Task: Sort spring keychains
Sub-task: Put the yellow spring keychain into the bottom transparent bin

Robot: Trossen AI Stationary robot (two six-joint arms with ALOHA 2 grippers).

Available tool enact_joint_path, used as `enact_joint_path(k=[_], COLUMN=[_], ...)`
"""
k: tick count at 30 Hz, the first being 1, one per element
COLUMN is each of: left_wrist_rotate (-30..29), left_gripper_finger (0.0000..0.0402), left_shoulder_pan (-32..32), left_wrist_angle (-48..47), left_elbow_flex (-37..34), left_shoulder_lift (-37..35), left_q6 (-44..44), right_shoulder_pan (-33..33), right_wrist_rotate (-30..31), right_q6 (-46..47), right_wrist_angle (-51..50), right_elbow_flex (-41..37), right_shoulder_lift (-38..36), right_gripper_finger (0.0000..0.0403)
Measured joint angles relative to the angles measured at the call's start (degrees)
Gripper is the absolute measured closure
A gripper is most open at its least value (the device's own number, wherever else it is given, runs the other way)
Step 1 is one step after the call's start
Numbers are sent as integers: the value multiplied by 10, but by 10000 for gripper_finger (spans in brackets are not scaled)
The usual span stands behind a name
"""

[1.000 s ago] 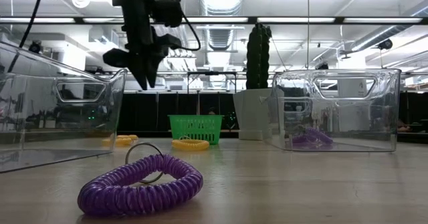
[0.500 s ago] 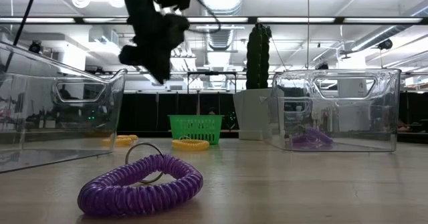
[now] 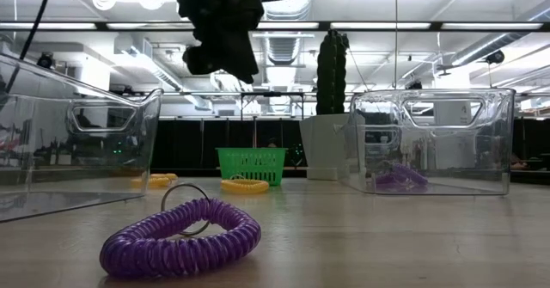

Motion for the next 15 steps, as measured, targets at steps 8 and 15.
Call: enact_joint_path(k=[8, 15], left_wrist_rotate=[52, 54], left_gripper_finger=[309, 309], left_shoulder_pan=[-35, -62], left_wrist_angle=[27, 43], left_elbow_flex=[0, 0], left_shoulder_lift=[40, 84], left_q6=[8, 47], right_shoulder_pan=[0, 3], right_wrist_rotate=[1, 1], right_q6=[38, 66], right_wrist_angle=[1, 1], right_elbow_flex=[0, 0], right_shoulder_lift=[-3, -3], right_gripper_finger=[349, 349])
